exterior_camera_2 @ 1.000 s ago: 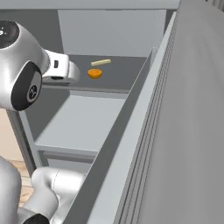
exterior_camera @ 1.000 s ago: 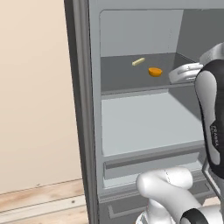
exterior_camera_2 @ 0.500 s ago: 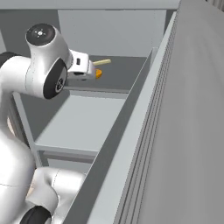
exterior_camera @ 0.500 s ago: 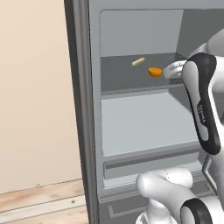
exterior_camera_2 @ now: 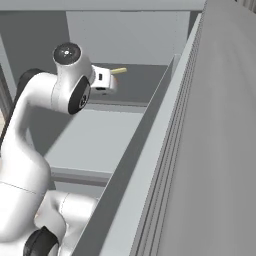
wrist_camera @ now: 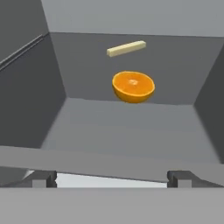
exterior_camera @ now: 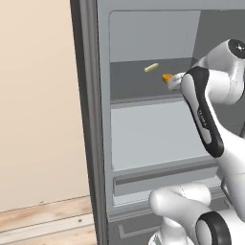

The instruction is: Pick up the peach and orange from the fridge and place one fruit on each plate on the dining counter.

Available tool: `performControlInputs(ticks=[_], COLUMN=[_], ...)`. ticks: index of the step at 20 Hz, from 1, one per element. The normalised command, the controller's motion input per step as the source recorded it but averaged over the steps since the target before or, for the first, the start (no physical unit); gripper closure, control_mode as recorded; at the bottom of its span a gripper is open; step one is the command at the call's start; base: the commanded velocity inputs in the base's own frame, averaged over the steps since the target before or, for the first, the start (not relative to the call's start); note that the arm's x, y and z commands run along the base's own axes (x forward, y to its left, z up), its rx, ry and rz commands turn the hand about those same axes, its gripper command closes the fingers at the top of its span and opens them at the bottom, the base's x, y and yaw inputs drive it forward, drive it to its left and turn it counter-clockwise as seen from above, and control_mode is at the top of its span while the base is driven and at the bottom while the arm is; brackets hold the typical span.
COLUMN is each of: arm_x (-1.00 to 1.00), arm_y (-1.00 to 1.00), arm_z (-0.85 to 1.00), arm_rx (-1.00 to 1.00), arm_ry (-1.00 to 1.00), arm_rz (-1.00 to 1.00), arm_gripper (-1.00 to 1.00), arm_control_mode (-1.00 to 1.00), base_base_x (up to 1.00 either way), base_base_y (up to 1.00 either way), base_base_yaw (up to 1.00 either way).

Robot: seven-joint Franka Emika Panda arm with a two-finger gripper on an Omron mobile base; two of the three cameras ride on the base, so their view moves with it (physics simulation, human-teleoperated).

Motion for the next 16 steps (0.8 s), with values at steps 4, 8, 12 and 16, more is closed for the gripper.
performControlInputs(ticks=[4,8,12,16], arm_x=[0.38,0.37,0.38,0.38], arm_y=[-0.08,-0.03,0.00,0.00], arm_z=[0.00,0.00,0.00,0.00], arm_rx=[0.00,0.00,0.00,0.00], arm_ry=[0.00,0.00,0.04,0.04], arm_rz=[-0.03,-0.02,-0.03,-0.02], arm_gripper=[-1.00,-1.00,-1.00,-1.00], arm_control_mode=[-1.00,-1.00,-1.00,-1.00], base_base_x=[0.00,0.00,0.00,0.00], base_base_y=[0.00,0.00,0.00,0.00], base_base_yaw=[0.00,0.00,0.00,0.00])
